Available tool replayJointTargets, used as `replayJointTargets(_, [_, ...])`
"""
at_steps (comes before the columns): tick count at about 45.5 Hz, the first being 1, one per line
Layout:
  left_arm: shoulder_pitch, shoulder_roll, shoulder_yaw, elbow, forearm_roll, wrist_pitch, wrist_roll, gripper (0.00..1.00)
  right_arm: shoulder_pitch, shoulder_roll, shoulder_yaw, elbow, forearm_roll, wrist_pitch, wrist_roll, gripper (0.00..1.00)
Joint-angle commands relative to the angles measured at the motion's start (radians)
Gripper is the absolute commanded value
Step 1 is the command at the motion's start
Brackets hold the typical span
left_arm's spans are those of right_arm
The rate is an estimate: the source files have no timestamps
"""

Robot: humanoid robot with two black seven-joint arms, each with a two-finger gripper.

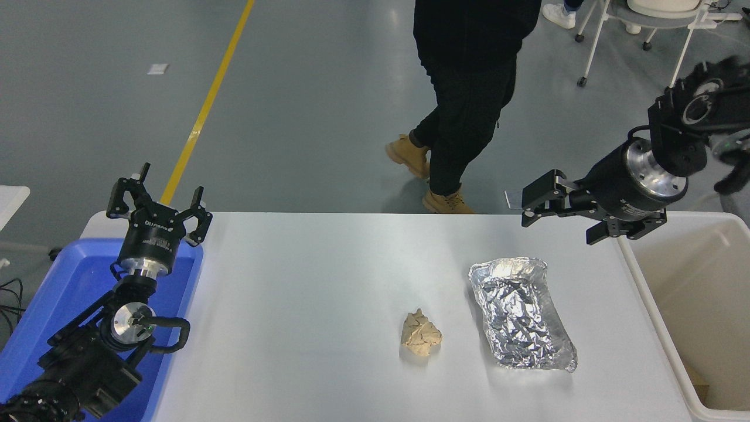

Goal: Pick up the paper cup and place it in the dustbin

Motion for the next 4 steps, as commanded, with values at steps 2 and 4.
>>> replayJointTargets(2, [0.0, 0.0, 0.0, 0.0, 0.0, 0.0, -0.001, 0.98, 0.048, 0.056, 0.017, 0.039, -0.003, 0.035, -0.001, 1.0])
replayJointTargets(4, [0.0, 0.0, 0.0, 0.0, 0.0, 0.0, 0.0, 0.98, 0.044, 0.064, 0.017, 0.039, -0.002, 0.035, -0.001, 1.0])
